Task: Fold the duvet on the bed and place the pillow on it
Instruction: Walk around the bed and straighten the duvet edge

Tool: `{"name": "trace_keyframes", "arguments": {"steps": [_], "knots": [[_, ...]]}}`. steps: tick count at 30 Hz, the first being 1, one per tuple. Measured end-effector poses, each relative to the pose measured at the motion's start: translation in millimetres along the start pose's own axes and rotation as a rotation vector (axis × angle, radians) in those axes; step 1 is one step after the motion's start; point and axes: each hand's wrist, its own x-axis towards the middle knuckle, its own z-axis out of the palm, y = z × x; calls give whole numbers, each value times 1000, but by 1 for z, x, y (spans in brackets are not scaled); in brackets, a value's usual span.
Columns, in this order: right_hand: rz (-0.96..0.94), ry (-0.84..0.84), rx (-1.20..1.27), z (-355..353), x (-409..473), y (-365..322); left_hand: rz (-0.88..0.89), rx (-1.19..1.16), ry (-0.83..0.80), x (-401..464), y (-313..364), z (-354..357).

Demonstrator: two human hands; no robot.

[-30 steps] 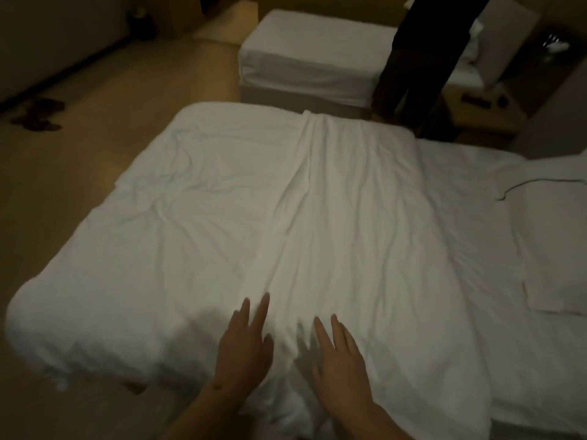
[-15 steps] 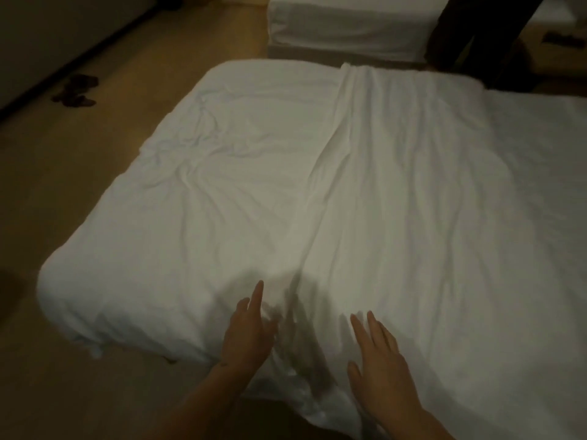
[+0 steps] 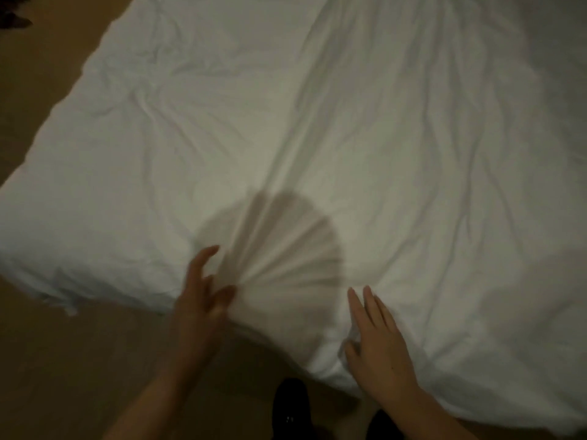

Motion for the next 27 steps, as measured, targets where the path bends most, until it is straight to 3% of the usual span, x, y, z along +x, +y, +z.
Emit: {"name": "trace_keyframes", "arguments": {"steps": [3, 7, 10, 14, 17, 21, 25, 27], "knots": [[-41, 23, 7, 2, -4, 3, -187, -18, 21, 9, -20, -16], [11, 8, 14, 2, -9, 22, -277, 273, -25, 9, -29, 21], [52, 35, 47, 3, -24, 56, -34, 592, -48, -30, -17, 69], [173, 28, 14, -5, -60, 124, 293, 763, -368, -115, 3, 166], [271, 54, 23, -10, -93, 185, 428, 783, -566, -161, 21, 233], [419, 234, 140, -20, -131, 269, 541, 823, -695, -188, 44, 301], [436, 333, 155, -28, -136, 337, 684, 876, -737, -189, 70, 371], [494, 439, 334, -30, -123, 356, 677, 937, -715, -182, 79, 401]]}}
